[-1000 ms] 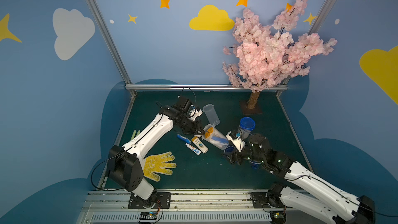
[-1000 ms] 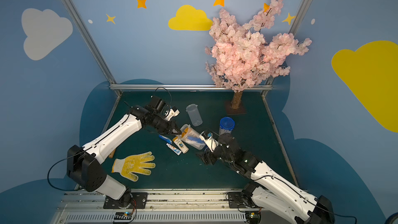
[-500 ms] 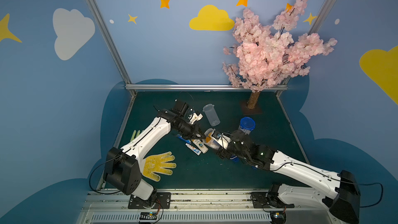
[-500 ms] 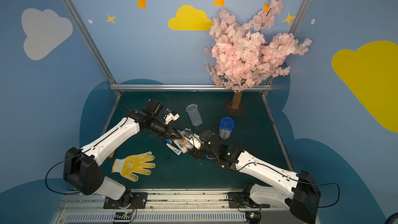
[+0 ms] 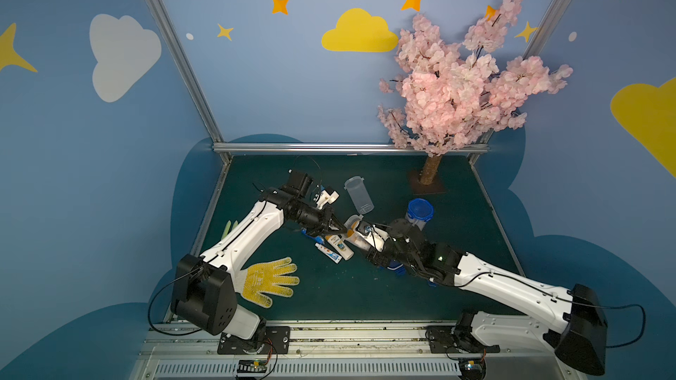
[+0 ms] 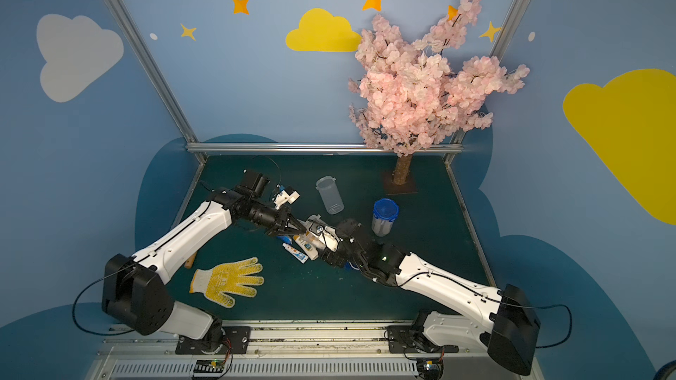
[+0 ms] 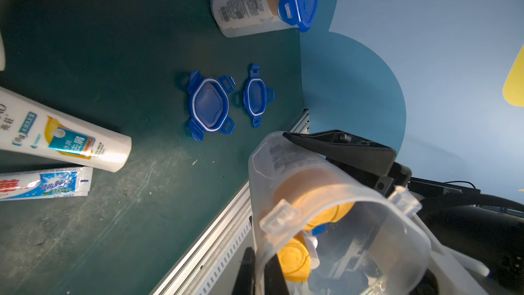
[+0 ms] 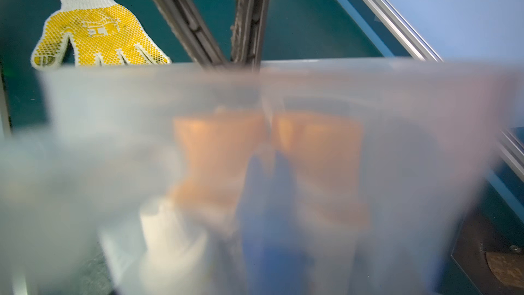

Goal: Take out toiletry kits
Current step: 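Pick up the container from the center of the board, then pour the toiletry kits out of the container.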

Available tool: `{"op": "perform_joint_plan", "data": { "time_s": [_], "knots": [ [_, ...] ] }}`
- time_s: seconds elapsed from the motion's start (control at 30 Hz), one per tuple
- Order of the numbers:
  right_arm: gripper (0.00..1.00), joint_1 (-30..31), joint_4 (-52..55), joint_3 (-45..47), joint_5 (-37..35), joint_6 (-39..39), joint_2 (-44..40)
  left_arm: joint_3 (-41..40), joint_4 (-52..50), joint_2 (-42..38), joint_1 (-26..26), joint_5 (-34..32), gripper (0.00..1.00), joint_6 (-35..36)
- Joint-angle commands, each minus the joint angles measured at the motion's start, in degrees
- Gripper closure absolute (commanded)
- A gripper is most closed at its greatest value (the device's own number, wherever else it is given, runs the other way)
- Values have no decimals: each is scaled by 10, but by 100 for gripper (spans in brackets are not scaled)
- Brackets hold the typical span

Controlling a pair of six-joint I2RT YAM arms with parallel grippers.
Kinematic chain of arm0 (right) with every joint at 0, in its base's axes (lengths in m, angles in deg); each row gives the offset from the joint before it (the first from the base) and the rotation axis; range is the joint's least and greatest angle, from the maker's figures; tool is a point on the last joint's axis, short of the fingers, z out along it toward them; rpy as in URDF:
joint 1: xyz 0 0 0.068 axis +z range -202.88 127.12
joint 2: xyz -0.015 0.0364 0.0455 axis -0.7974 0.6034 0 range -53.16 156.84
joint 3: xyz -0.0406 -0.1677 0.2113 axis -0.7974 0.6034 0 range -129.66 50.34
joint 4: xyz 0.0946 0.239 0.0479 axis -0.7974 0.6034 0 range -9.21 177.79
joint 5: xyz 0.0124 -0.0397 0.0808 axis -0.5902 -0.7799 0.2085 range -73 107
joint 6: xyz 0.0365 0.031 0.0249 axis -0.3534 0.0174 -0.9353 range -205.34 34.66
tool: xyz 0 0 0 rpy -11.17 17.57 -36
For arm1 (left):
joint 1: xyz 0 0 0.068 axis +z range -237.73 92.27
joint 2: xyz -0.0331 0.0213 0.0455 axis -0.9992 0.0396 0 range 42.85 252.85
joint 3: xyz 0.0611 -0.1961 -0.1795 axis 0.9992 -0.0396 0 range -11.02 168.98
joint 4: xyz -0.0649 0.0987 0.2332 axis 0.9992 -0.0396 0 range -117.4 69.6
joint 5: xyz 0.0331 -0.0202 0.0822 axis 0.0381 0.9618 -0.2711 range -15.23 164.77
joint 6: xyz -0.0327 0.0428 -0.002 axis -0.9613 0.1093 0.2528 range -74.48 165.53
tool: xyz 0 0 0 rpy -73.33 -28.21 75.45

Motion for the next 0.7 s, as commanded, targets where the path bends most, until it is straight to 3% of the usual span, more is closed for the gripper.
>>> {"op": "perform_joint_plan", "data": {
  "time_s": [0.0,0.07,0.1,0.3,0.5,0.67],
  "knots": [
    [58,-3,37,-42,0,-48,3,12,-15,-4,-3,19,56,15],
    [59,-7,89,-63,2,-75,8,13,-26,-9,0,-32,40,14],
    [60,-12,124,-76,10,-94,13,12,-31,-15,3,-67,38,10],
    [64,-30,306,-142,57,-189,69,-32,-17,-75,29,-224,35,-34],
    [70,-42,421,-193,126,-236,149,-63,-6,-142,49,-310,35,-48],
    [73,-60,533,-271,177,-212,263,-68,-23,-168,55,-346,35,-41]
  ]
}}
